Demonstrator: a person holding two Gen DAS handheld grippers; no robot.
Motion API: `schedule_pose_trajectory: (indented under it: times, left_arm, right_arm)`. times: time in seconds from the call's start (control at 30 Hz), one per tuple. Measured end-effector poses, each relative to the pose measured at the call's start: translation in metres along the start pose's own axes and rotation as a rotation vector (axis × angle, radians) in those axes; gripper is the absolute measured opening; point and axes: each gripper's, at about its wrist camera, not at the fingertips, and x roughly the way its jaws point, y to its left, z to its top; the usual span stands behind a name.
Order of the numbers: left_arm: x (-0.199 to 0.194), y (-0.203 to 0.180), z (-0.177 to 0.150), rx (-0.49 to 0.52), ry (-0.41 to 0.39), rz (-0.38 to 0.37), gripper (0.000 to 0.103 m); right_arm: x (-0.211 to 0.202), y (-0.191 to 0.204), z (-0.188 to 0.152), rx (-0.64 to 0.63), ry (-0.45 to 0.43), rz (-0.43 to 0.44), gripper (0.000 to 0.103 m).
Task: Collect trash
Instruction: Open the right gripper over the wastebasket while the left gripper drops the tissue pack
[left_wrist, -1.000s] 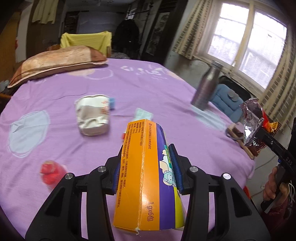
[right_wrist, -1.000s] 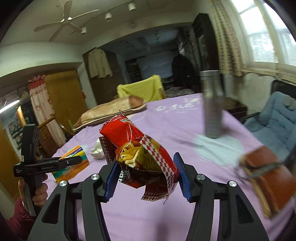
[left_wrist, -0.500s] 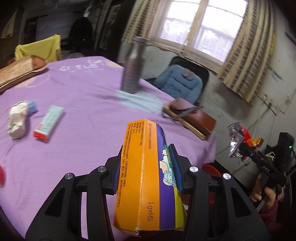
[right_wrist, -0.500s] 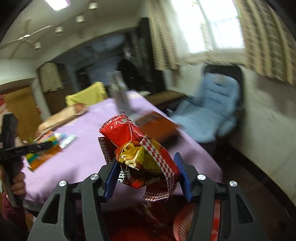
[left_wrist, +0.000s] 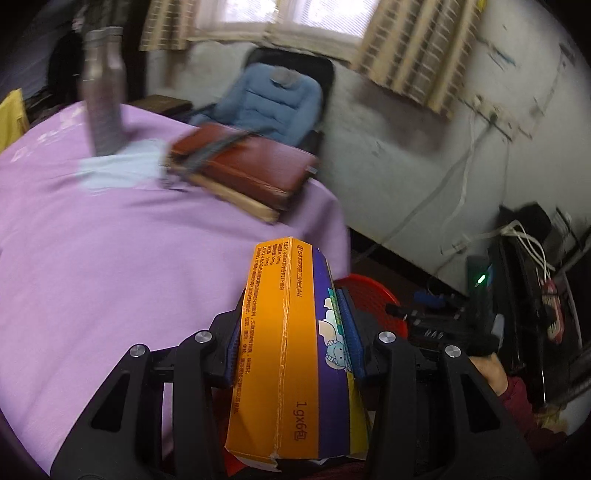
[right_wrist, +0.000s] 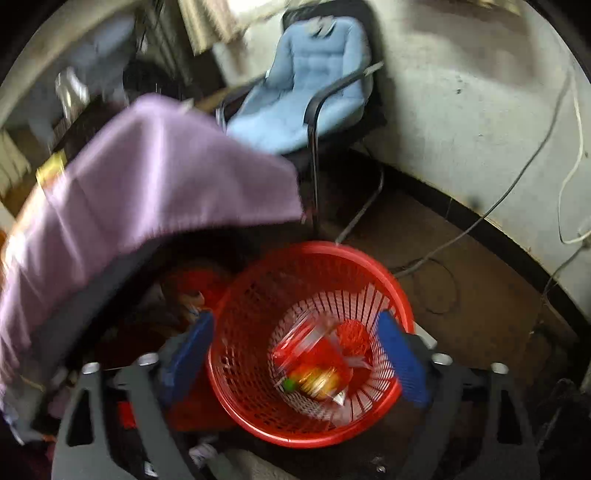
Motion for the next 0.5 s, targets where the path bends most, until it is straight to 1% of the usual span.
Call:
schedule_pose_trajectory:
  times: [0.1,0.2,0.27,0.37,0.4,0.43,0.5]
  left_arm:
    - [0.031,-0.026,0.007,0.049,0.049,-0.038,0.045]
    - [0.061,-0.051,0.013,0.098,0.095,-0.073,0.045]
    - [0.079,-0.068,0.016,0.123,0.120,-0.101,0.046]
    - [0.103,-0.088,0.020,0.149,0.160,-0.136,0.048]
    - [0.107,-0.092,0.021,0.155,0.167,-0.136,0.055]
    - [0.110,-0.095,0.021,0.158,0.167,-0.128,0.069]
    - [0.108,-0.094,0.023,0.147,0.145,-0.107,0.080]
  right_arm:
    - [-0.021,-0.022,0.000,0.064,-0.084,0.010,0.092]
    - [-0.036,-0.047,0.004,0.148,-0.141,0.041,0.092]
    - [-0.044,-0.060,0.003,0.192,-0.163,0.060,0.092]
    - [-0.049,-0.070,0.008,0.221,-0.179,0.060,0.092]
    - [-0.050,-0.074,0.008,0.229,-0.182,0.062,0.092]
    - [-0.049,-0.075,0.008,0.233,-0.183,0.064,0.092]
    - [-0.051,-0.079,0.007,0.239,-0.186,0.071,0.092]
